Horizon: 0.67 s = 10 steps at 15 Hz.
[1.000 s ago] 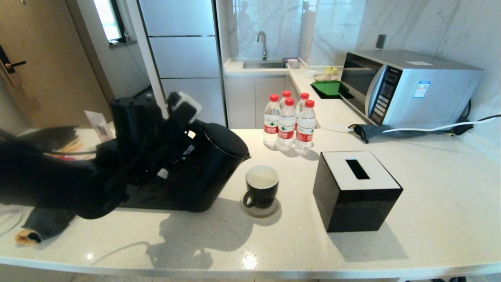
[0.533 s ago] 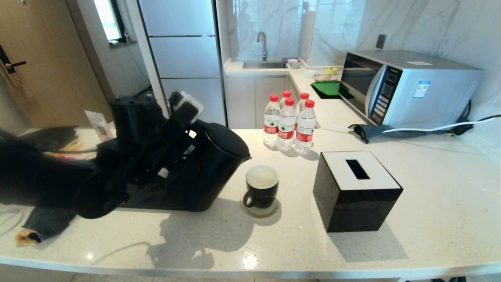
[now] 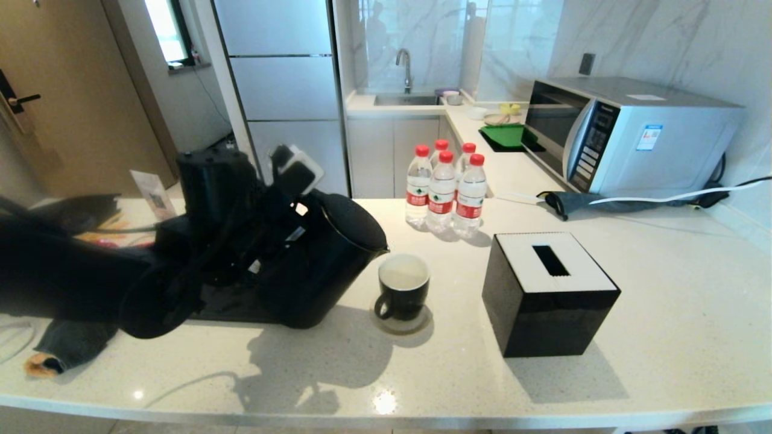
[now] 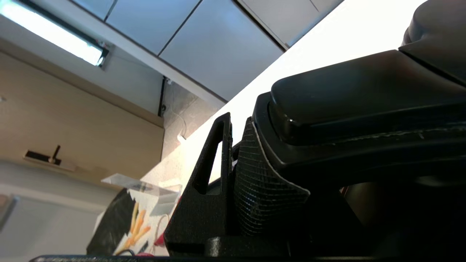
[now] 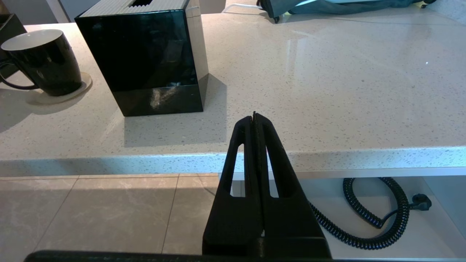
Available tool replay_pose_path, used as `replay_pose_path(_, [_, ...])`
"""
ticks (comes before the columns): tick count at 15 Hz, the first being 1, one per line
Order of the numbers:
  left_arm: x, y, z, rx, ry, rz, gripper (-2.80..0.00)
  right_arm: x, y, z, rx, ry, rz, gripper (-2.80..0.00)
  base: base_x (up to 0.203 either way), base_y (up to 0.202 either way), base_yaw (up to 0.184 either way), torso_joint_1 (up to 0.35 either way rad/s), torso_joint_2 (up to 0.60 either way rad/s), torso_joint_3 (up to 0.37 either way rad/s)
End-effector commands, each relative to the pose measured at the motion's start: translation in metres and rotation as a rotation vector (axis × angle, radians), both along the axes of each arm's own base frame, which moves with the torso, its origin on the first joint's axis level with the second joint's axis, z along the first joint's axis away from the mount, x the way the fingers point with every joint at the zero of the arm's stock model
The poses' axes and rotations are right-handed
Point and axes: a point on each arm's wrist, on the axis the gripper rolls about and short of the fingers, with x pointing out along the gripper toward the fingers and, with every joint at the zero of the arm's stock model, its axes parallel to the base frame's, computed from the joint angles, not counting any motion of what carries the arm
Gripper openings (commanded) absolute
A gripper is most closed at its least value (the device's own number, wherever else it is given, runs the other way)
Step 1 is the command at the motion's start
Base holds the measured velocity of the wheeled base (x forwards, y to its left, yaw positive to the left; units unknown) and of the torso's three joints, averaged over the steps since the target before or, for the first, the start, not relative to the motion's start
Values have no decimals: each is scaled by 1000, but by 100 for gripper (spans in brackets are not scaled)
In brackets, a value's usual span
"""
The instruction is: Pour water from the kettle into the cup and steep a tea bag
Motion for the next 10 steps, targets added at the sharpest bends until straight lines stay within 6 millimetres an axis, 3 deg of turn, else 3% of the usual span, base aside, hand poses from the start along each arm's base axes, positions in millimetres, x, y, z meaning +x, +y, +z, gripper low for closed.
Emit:
replay_pose_path(1, [1, -2, -1, 14, -1, -3, -280, 0, 0, 0, 1, -1, 0, -280, 0, 0, 0, 0, 0, 0])
replay_pose_path(10, [3, -4, -5, 52, 8, -10, -280, 0, 0, 0, -1, -1, 0, -280, 0, 0, 0, 0, 0, 0])
